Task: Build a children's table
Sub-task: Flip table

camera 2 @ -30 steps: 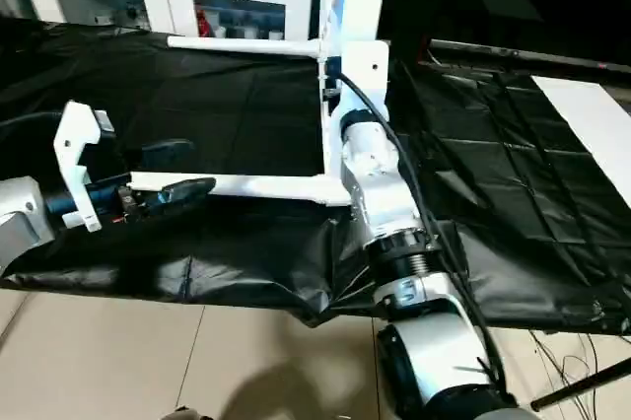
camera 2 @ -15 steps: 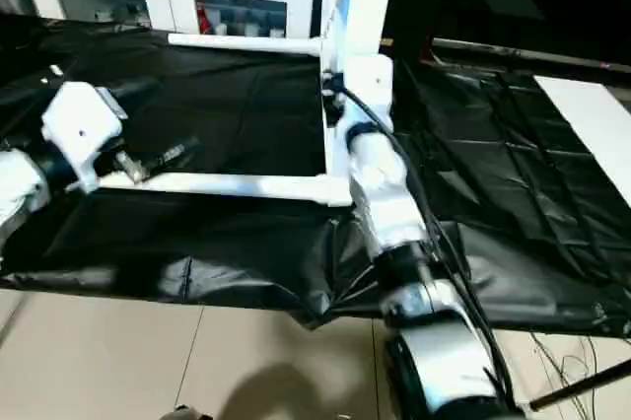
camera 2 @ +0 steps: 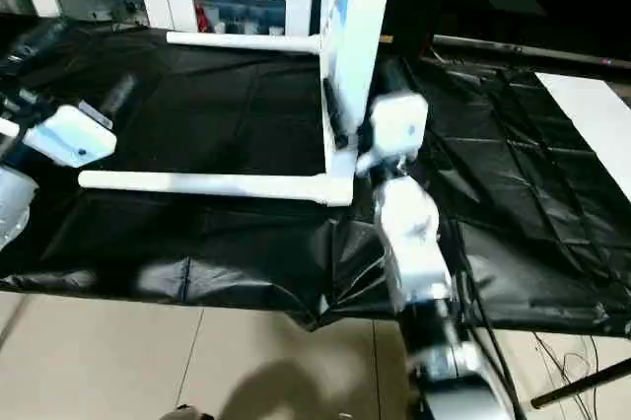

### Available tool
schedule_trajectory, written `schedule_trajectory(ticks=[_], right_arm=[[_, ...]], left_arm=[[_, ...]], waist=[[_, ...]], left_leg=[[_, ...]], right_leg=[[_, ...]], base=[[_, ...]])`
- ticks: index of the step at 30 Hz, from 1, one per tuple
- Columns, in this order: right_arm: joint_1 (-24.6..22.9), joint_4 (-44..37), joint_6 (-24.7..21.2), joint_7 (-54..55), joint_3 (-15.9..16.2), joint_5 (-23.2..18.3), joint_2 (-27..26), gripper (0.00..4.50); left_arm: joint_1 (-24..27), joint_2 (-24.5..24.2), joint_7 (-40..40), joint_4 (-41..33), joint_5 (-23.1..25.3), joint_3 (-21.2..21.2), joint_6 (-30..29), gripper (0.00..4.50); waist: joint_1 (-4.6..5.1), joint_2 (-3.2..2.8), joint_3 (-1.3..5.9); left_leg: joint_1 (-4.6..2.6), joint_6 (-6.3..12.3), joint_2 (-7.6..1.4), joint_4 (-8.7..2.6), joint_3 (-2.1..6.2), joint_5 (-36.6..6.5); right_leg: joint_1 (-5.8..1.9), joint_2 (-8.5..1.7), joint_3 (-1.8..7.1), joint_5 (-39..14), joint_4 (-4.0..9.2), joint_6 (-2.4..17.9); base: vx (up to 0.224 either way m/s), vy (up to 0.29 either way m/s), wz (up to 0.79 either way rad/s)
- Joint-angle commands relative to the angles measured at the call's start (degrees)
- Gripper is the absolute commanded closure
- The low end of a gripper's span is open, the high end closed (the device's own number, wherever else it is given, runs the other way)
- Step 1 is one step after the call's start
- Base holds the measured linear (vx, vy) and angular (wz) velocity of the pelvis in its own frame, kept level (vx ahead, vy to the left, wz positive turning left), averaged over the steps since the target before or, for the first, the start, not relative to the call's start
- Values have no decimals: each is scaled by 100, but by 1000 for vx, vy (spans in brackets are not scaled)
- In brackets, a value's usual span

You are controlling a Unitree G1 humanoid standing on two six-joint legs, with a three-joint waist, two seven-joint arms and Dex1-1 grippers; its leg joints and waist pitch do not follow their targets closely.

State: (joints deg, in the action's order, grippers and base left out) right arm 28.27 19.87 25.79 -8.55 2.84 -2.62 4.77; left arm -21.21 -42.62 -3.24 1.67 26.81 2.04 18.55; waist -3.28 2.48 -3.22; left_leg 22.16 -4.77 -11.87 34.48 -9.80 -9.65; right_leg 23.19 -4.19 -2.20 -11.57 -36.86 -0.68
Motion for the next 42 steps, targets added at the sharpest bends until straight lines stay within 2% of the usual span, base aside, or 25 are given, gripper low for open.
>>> schedule_trajectory(ticks=[1,2,4,6,9,11,13,15,19,24,25,26,27,30,31,38,42], right_arm=[[-56,-295,219,-137,64,-77,18,38],[-93,-405,241,-249,157,-159,-7,38],[-120,-501,284,-459,327,-226,1,38],[-140,-577,267,-638,489,-246,0,38],[-151,-563,260,-707,457,-194,-91,38],[-126,-468,131,-326,337,90,-115,38],[-121,-408,-17,90,201,357,-115,38],[-142,-395,-109,238,105,350,-156,38],[-189,-432,-208,213,149,324,-134,38],[-65,-228,-767,662,75,546,-280,38],[26,-88,-893,800,32,571,-328,38],[42,-68,-912,831,22,581,-335,38],[121,28,-1002,962,-25,611,-371,38],[287,235,-1169,1098,-112,539,-446,38],[395,413,-1376,1037,-143,379,-499,38],[773,959,-2068,1053,-302,152,-607,38],[957,1222,-2144,1272,-353,279,-600,38]], left_arm=[[-282,-62,-333,129,243,-87,201,0],[-456,-93,-466,238,358,-95,251,0],[-665,-123,-569,373,461,-86,290,0],[-880,-146,-631,531,520,-63,341,0],[-1155,-142,-770,845,688,-7,360,0],[-1380,-151,-847,1081,781,45,346,0],[-1523,-150,-919,1194,837,59,363,0],[-1660,-141,-1002,1346,916,81,396,0],[-1895,-137,-1042,1672,1038,187,401,0],[-2337,-95,-1035,2378,1093,298,366,0],[-2450,-85,-975,2551,1104,321,297,0],[-2465,-85,-978,2577,1107,323,300,0],[-2531,-90,-983,2698,1119,332,306,0],[-2677,-113,-1024,3001,1154,331,276,0],[-2766,-164,-1081,3170,1182,327,237,0],[-3068,-378,-1160,3576,1186,327,314,0],[-3230,-392,-1119,3835,1200,380,358,0]], waist=[[3,-186,375],[-10,-194,382],[-2,-189,374],[-1,-200,373],[5,-204,381],[-16,-230,399],[-21,-230,404],[-20,-226,406],[-18,-239,412],[-20,-255,412],[-15,-242,413],[-18,-258,416],[-12,-243,409],[-9,-259,399],[-8,-258,399],[-42,-266,435],[-50,-276,423]], left_leg=[[-142,-302,-66,-431,38,-2002],[-166,-302,-64,-418,37,-2020],[-139,-300,-63,-438,61,-2070],[-142,-306,-61,-437,69,-2109],[-138,-313,-55,-429,63,-2093],[-146,-337,-58,-425,66,-1924],[-137,-395,-41,-420,55,-1773],[-138,-404,-35,-413,51,-1713],[-134,-392,-37,-408,61,-1712],[-147,-419,-19,-403,57,-1659],[-139,-428,-25,-409,60,-1662],[-152,-456,-35,-408,62,-1685],[-151,-461,-32,-409,61,-1686],[-172,-487,-36,-416,63,-1879],[-170,-489,-39,-418,64,-1890],[-160,-484,-44,-390,54,-1390],[-172,-548,-43,-390,45,-1413]], right_leg=[[-158,-202,192,-1090,452,796],[-135,-204,198,-1109,448,785],[-152,-206,191,-1179,449,757],[-141,-205,191,-1173,450,767],[-135,-208,200,-1101,443,804],[-141,-212,198,-900,420,853],[-157,-199,196,-735,403,879],[-161,-193,196,-641,398,884],[-181,-207,193,-525,389,881],[-178,-201,196,-494,382,935],[-189,-208,196,-494,379,941],[-178,-219,198,-498,377,955],[-175,-215,195,-519,382,951],[-156,-229,202,-779,400,933],[-160,-229,204,-778,399,926],[-203,-233,190,-30,325,1058],[-189,-242,192,-105,333,1035]], base=[[0,0,0],[0,0,0],[0,0,0],[0,0,0],[0,0,0],[0,0,0],[0,0,0],[0,0,0],[0,0,0],[0,0,0],[0,0,0],[0,0,0],[0,0,0],[0,0,0],[0,0,0],[0,0,0],[0,0,0]])
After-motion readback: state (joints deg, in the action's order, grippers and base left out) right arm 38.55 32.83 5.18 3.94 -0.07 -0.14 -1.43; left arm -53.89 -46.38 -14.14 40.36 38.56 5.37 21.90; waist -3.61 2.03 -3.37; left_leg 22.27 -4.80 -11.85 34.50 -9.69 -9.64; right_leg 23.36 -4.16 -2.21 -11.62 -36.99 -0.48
